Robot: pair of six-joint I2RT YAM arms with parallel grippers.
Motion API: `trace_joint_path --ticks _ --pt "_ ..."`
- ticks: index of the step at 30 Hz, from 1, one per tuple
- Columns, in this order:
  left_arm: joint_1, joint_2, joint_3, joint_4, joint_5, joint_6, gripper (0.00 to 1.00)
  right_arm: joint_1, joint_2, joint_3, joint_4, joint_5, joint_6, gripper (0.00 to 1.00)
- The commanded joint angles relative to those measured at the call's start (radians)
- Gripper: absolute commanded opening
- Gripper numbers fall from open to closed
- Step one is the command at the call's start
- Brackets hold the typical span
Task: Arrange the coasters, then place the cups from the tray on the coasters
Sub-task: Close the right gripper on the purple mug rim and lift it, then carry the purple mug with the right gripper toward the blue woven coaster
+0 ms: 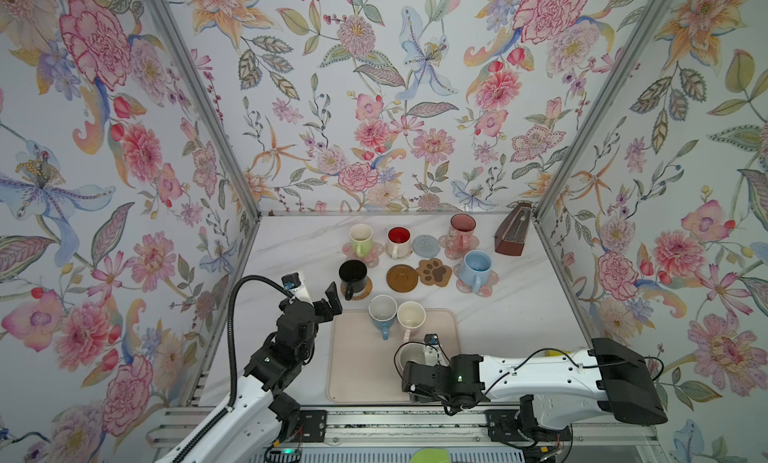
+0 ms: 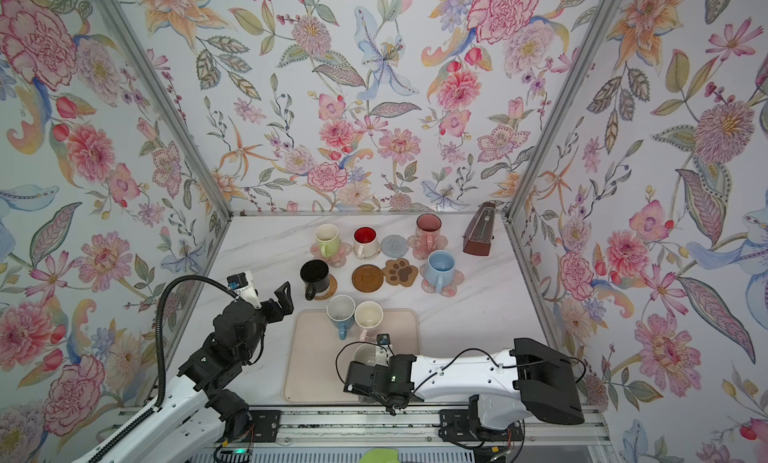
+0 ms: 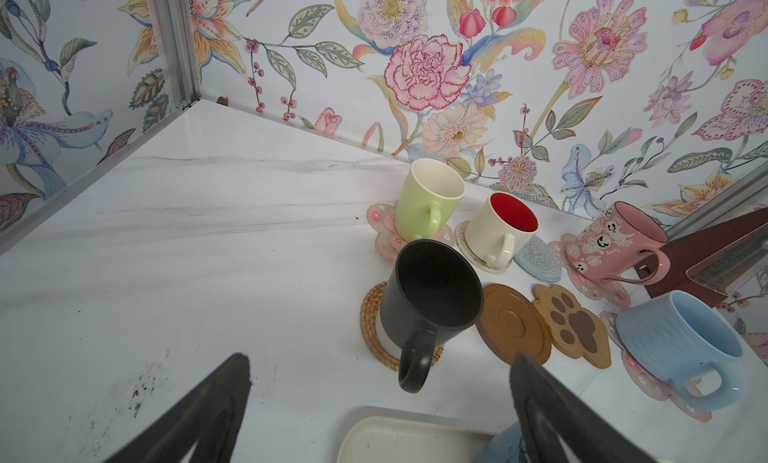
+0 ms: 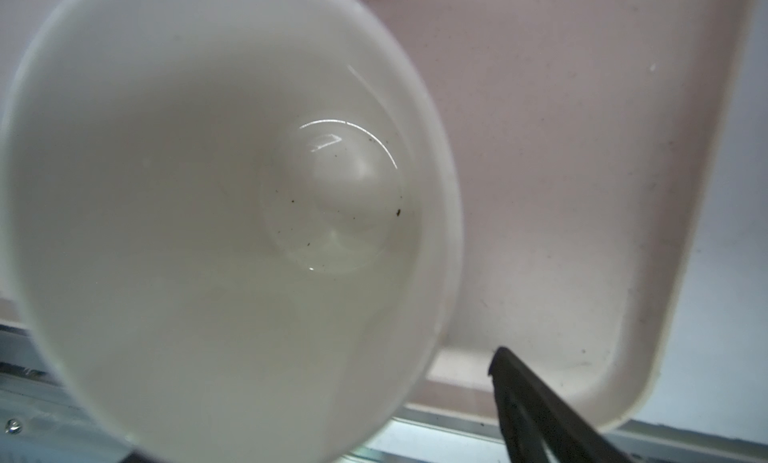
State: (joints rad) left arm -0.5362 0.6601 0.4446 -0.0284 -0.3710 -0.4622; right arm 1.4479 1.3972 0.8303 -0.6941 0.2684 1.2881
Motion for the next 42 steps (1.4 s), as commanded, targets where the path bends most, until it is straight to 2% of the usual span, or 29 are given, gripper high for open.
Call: trace_joint_path --ticks 1,10,24,30,42 --pt "0.013 -0.007 -0.011 -0.004 -0.001 -0.007 0.99 0.01 0.026 0.037 -0.026 0.025 -0.024 0.82" --pt "0.014 -0.009 -0.001 -0.015 -0.001 -0.005 0.99 0.024 0.106 0.092 -0.025 0.029 -0.064 0.55" --pt "0.018 -0.01 -0.005 -0.015 0.002 -0.007 0.99 0.025 0.105 0.074 -0.017 0.034 -0.074 0.19" --pt "0.018 -0.016 -0.011 -0.02 -0.002 -0.012 0.99 0.027 0.063 0.04 -0.019 0.022 -0.058 0.0" --pt "0.031 -0.033 -0.014 -0.053 -0.043 0.003 0.99 0.025 -0.154 -0.045 -0.159 0.074 0.03 0.0"
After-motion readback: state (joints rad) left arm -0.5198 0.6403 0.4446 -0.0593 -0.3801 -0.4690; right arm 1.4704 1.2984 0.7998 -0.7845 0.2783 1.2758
